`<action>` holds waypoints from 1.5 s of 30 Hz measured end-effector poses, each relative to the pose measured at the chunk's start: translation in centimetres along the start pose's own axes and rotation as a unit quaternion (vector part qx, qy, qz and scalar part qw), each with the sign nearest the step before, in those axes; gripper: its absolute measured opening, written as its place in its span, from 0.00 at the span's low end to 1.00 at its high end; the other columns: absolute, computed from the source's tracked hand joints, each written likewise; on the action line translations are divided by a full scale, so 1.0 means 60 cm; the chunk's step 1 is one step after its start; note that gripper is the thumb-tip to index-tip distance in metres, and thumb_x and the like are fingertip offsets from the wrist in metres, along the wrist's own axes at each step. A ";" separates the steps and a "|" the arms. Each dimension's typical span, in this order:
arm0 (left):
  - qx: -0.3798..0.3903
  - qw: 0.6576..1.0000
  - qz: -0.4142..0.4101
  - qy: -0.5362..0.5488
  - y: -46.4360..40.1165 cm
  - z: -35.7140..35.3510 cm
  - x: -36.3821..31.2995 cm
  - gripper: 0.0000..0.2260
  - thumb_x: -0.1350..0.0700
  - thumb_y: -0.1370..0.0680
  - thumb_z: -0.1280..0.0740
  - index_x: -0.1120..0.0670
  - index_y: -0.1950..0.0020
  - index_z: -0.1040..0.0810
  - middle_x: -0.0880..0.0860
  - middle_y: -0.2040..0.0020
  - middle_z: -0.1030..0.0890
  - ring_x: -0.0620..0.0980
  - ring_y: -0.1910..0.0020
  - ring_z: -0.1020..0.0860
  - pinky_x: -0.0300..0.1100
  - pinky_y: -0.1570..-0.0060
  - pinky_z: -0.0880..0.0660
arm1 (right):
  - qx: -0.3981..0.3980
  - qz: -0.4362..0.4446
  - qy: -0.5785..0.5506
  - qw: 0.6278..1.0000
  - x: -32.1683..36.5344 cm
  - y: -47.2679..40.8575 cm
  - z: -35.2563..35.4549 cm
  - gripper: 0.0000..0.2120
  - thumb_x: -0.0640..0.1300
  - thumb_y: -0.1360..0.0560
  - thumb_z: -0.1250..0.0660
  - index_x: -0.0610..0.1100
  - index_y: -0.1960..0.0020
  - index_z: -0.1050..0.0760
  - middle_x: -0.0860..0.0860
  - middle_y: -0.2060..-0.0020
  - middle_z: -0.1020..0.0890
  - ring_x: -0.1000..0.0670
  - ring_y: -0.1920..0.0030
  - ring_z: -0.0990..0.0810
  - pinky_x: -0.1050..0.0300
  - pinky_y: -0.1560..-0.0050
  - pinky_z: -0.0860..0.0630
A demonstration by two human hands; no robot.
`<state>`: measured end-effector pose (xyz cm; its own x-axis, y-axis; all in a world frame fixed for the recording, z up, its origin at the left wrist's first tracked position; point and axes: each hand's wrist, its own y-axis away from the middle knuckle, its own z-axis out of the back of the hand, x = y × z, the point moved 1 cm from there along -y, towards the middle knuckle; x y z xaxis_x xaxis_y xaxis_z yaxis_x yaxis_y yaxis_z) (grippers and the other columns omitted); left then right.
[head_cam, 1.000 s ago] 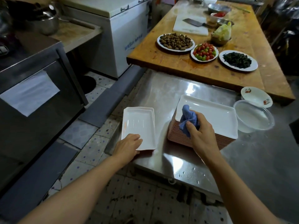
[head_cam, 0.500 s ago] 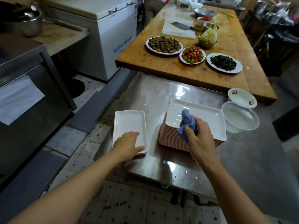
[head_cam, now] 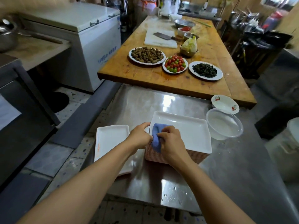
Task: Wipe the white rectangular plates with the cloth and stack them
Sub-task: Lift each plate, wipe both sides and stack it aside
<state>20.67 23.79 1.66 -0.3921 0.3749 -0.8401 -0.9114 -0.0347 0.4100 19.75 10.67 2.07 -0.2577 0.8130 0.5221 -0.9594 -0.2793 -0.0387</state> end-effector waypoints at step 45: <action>-0.002 0.995 -0.002 0.103 -0.009 -0.009 0.020 0.24 0.64 0.21 0.44 0.47 0.26 0.35 0.51 0.65 0.24 0.44 0.73 0.30 0.33 0.76 0.29 | 0.004 0.040 -0.007 0.999 0.009 0.021 -0.012 0.15 0.36 0.25 0.38 0.39 0.38 0.28 0.44 0.40 0.29 0.46 0.41 0.33 0.57 0.42 0.34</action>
<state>20.60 23.73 0.26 -0.4057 0.1778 -0.8965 -0.9132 -0.0383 0.4057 18.32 11.15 1.69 -0.3317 0.7807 0.5296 -0.9350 -0.3466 -0.0747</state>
